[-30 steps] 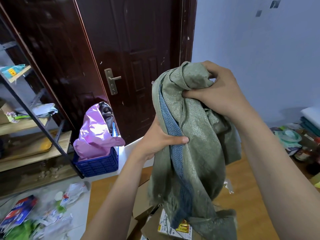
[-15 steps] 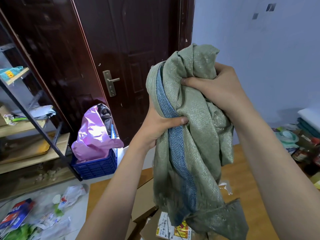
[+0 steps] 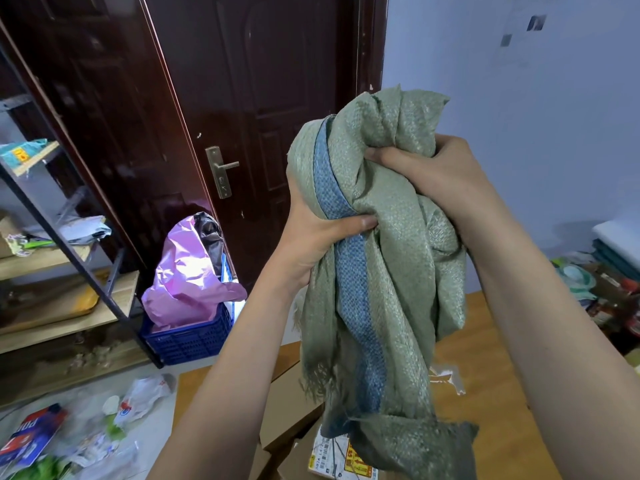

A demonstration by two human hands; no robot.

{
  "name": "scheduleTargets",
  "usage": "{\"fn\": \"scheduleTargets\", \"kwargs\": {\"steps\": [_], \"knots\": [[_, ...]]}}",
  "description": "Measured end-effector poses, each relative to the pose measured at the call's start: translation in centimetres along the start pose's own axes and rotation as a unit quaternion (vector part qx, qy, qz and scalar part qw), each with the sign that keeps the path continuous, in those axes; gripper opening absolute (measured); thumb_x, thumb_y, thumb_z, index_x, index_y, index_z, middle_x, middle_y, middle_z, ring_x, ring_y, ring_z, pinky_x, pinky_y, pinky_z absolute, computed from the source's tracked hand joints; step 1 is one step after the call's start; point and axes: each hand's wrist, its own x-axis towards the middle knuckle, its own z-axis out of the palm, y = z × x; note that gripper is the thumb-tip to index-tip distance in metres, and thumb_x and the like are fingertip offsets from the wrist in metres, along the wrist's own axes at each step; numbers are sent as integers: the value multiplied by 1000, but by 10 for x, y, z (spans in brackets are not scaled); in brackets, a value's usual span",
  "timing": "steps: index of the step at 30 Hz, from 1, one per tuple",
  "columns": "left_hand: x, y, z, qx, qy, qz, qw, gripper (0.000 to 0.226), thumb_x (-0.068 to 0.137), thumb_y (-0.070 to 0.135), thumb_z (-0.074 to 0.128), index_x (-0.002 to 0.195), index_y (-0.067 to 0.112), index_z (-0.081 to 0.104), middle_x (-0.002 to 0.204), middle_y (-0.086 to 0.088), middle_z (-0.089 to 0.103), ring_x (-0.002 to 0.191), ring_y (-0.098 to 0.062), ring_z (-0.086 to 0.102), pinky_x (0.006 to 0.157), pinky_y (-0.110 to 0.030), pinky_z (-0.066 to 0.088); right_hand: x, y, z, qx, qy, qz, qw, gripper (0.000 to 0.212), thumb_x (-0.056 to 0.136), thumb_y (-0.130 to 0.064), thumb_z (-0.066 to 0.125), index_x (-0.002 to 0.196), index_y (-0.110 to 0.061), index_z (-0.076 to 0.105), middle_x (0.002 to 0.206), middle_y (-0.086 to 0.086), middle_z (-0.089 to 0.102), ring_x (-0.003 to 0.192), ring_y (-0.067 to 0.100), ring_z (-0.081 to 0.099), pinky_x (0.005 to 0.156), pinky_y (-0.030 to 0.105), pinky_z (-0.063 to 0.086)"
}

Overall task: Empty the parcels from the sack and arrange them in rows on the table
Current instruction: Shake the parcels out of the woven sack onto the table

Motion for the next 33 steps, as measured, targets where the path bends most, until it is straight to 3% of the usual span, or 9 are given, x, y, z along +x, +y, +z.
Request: {"fn": "scheduleTargets", "kwargs": {"steps": [3,8,13,16,19,22,27,33], "knots": [[1,-2,-2,11,13,1,1000,107,53,7,89,142,15,30,134,-25,53,120,-34,58,98,-53,50,-1,1,-3,-38,-50,9,998,17,82,-44,75,91,-30,71,82,-18,74,73,-8,69,59,8,50],[-1,-8,-5,-7,23,-14,1000,104,55,10,92,140,18,33,133,-25,54,121,-40,57,98,-58,48,-3,9,-9,-47,-200,3,979,45,87,-53,59,122,-27,60,113,-13,72,104,1,67,96,28,53],[-2,-7,-5,-26,42,-24,998,96,59,7,83,140,18,33,131,-26,55,116,-37,60,89,-47,53,-1,21,-16,-29,-268,-57,961,117,67,-73,67,156,-23,9,150,-9,43,133,5,48,109,34,42],[-2,-7,-7,-16,61,-29,998,95,56,12,84,138,19,35,129,-25,56,113,-35,62,87,-45,54,-2,24,-20,-90,-310,-75,943,137,59,-62,82,155,-34,-11,156,-19,26,137,-8,34,112,24,36],[-1,-10,-6,-11,75,-32,997,90,57,14,82,134,21,36,128,-22,57,112,-33,63,90,-50,54,0,27,-18,-126,-293,-62,946,134,62,-36,92,153,-40,-6,149,-23,33,131,-11,40,108,21,39],[0,-15,-6,-4,86,-39,996,85,61,14,83,132,27,38,129,-18,58,117,-33,61,96,-56,50,3,30,-13,-140,-241,-59,959,124,65,-22,91,153,-37,6,137,-23,46,122,-11,49,104,23,43],[-1,-17,-8,-28,55,-75,995,86,65,18,84,137,27,38,130,-17,59,117,-31,62,95,-51,52,3,35,-10,-130,-165,-53,976,101,68,-15,87,147,-34,26,118,-24,57,102,-15,57,86,16,48],[-4,-11,-9,3,7,-85,996,88,69,17,84,143,21,36,130,-9,63,118,-24,63,95,-40,54,2,41,-8,-97,-92,-60,989,79,69,-13,84,133,-34,44,113,-16,63,101,-4,63,82,19,52]]}}
